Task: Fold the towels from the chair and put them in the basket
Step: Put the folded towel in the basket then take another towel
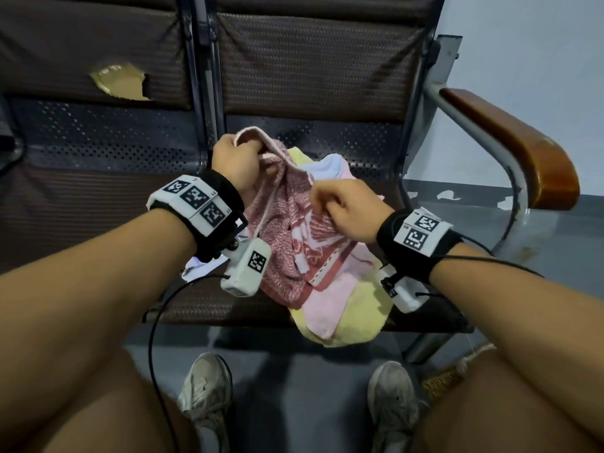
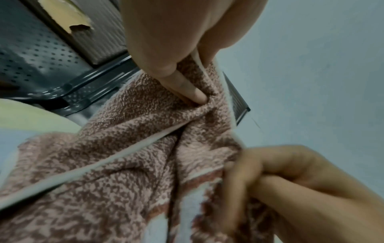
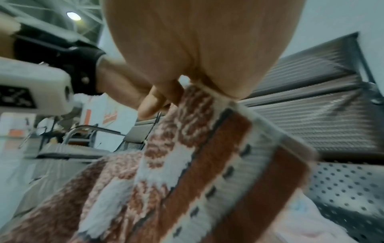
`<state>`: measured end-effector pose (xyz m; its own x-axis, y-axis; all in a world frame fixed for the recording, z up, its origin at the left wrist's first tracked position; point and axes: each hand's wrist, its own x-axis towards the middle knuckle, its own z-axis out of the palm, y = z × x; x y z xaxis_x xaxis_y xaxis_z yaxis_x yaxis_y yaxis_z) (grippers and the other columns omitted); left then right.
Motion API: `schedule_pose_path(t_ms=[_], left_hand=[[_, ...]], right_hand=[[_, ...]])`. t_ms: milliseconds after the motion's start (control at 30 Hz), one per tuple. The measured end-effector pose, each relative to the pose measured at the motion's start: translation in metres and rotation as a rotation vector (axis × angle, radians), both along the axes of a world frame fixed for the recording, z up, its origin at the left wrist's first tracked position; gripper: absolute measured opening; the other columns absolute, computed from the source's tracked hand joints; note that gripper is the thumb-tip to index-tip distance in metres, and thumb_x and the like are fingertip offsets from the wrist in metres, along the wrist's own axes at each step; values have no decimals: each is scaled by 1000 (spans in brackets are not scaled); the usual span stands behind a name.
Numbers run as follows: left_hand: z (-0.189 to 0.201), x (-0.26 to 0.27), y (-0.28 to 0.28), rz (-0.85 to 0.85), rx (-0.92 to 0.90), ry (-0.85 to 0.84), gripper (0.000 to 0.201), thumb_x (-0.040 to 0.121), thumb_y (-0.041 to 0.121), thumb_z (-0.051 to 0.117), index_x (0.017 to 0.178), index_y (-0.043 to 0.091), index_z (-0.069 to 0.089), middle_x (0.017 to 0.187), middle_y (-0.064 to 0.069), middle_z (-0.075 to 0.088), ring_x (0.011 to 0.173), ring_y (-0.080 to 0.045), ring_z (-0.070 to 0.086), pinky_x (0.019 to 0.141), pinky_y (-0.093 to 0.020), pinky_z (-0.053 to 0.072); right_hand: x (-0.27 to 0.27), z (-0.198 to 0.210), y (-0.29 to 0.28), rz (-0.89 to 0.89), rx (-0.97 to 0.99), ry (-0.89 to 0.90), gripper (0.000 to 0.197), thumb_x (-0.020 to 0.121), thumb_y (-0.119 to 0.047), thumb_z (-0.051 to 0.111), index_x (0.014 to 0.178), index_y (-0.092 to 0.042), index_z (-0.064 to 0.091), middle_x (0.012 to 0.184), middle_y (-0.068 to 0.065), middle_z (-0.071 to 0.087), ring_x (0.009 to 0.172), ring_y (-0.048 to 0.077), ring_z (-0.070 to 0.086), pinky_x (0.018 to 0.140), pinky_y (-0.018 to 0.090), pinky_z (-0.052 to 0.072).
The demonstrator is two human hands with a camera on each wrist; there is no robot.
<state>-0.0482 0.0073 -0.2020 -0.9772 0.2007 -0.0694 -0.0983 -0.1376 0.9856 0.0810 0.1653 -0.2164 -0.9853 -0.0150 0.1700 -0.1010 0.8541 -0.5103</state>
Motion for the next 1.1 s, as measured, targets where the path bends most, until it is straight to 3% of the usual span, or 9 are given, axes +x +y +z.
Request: schedule_pose_path(t_ms=[100, 200, 267, 433, 633, 767, 900, 967, 1100], left_hand=[[11, 17, 5, -45, -14, 25, 10, 95, -2, 47, 97, 4, 56, 83, -18, 61, 53, -21, 61, 52, -28, 52], [21, 42, 14, -182, 13, 69, 32, 88, -8, 42, 73, 0, 68, 73, -22, 68, 56, -27, 61, 50, -27, 48], [24, 57, 20, -260, 24, 48, 29, 86, -10, 39, 88, -12, 68, 84, -31, 71, 64, -32, 65, 50, -26, 50], [20, 53, 23, -132, 77, 53, 40, 88, -13, 35, 105, 5, 67, 96, -21, 71, 73, -28, 74, 58, -32, 59], [5, 10, 4, 28, -99, 175, 53, 84, -11, 31, 102, 18, 71, 102, -15, 73, 82, -32, 73, 74, -43, 62], [3, -2, -3, 97, -74, 138, 52, 84, -7, 27, 107, 13, 70, 93, -17, 69, 61, -22, 64, 54, -27, 54], [2, -8, -5, 106, -29, 90, 38, 94, 1, 34, 108, 16, 66, 101, -17, 67, 82, -28, 65, 62, -32, 57], [-1, -6, -4, 78, -38, 86, 36, 96, 3, 36, 113, 16, 64, 104, -16, 66, 86, -28, 65, 68, -36, 60], [-9, -7, -3, 71, -126, 72, 38, 95, 2, 35, 118, 17, 61, 116, -17, 65, 90, -31, 66, 75, -44, 60]], right_hand=[[-2, -2, -18, 25, 46, -82, 33, 84, -4, 48, 83, -20, 77, 77, -9, 72, 68, 3, 60, 69, 23, 44], [-8, -8, -28, -105, 10, -80, 26, 94, -32, 54, 86, -20, 76, 79, -3, 71, 70, 13, 60, 67, 29, 43], [-15, -8, -29, -221, -46, -60, 36, 94, -42, 57, 75, -13, 67, 73, 4, 67, 68, 19, 57, 63, 33, 41], [-25, -4, -13, -384, -178, 61, 20, 93, -13, 49, 77, -11, 61, 79, 12, 61, 79, 26, 55, 68, 29, 34], [-21, 7, 13, -392, -627, 205, 45, 100, -27, 52, 78, 11, 49, 70, 15, 45, 64, 20, 44, 64, 33, 37], [-11, 0, 20, -274, -401, 131, 50, 89, -34, 68, 66, 4, 45, 59, 11, 39, 54, 16, 40, 56, 29, 35], [-7, -12, 24, -207, 131, -85, 15, 87, -31, 67, 88, -17, 70, 80, 3, 67, 77, 20, 62, 72, 31, 50], [-6, -17, 22, -199, 286, -178, 20, 93, -29, 55, 96, -16, 70, 85, 5, 67, 83, 26, 63, 74, 36, 53], [-6, -17, 28, -347, 64, -105, 27, 99, -23, 45, 80, -13, 62, 67, 2, 57, 67, 24, 55, 59, 33, 40]])
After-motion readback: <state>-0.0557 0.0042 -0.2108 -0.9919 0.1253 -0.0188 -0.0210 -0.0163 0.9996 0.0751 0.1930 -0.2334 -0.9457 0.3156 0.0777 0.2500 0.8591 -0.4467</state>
